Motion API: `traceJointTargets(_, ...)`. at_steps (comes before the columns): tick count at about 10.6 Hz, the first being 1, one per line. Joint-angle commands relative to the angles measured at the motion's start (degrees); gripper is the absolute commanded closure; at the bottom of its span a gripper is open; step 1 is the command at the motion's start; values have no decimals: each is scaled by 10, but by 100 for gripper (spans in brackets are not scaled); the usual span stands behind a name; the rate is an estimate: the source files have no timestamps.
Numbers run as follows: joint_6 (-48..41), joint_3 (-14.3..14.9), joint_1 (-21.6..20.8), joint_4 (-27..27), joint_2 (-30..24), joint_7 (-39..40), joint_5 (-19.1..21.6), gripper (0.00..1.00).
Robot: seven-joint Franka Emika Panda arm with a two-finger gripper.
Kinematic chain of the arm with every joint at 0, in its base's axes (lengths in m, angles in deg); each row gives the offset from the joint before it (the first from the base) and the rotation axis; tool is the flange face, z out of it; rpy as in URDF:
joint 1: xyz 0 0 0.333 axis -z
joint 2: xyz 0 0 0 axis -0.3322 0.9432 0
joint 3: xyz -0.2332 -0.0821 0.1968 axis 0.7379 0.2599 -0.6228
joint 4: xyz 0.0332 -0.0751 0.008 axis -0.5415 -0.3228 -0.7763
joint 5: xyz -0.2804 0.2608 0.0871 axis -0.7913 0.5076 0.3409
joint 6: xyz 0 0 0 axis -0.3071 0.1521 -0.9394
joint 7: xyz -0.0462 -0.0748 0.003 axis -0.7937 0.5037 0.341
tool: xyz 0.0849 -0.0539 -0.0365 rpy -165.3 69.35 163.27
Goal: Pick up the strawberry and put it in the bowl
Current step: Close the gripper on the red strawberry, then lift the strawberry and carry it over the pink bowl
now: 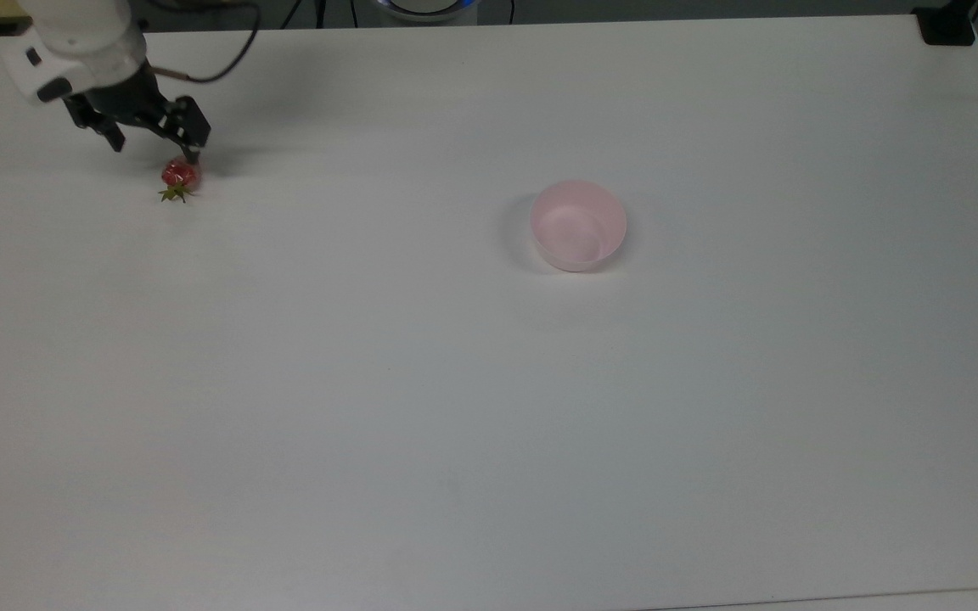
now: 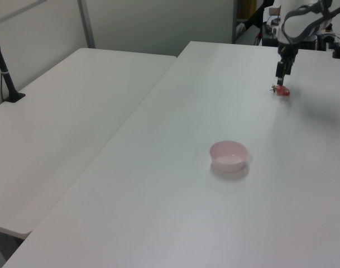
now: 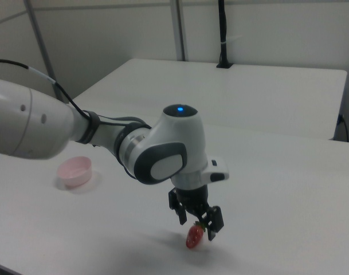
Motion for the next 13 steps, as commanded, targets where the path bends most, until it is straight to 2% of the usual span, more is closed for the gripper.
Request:
traceJointTargets(1,21,1,-4,-5,28,-69,12,1)
traceJointTargets(4,30,-5,-5,-3,32,-92,16,49)
traceJointTargets(5,29,-6,-8,-1,28,-108,16,62)
traceJointTargets(6,28,-19,-14,0,27,-112,16,69)
traceJointTargets(7,16,-34,-14,16,20,-113,16,71)
traceJointTargets(8,-33,-62,-14,35,-2,-114,16,71)
traceJointTargets(10,-152,-147,-16,95,-29,-163,16,70)
traceJointTargets(11,-186,-199,-24,115,-31,-210,16,70)
traceJointTargets(13,-206,-277,-55,123,-29,-311,16,68)
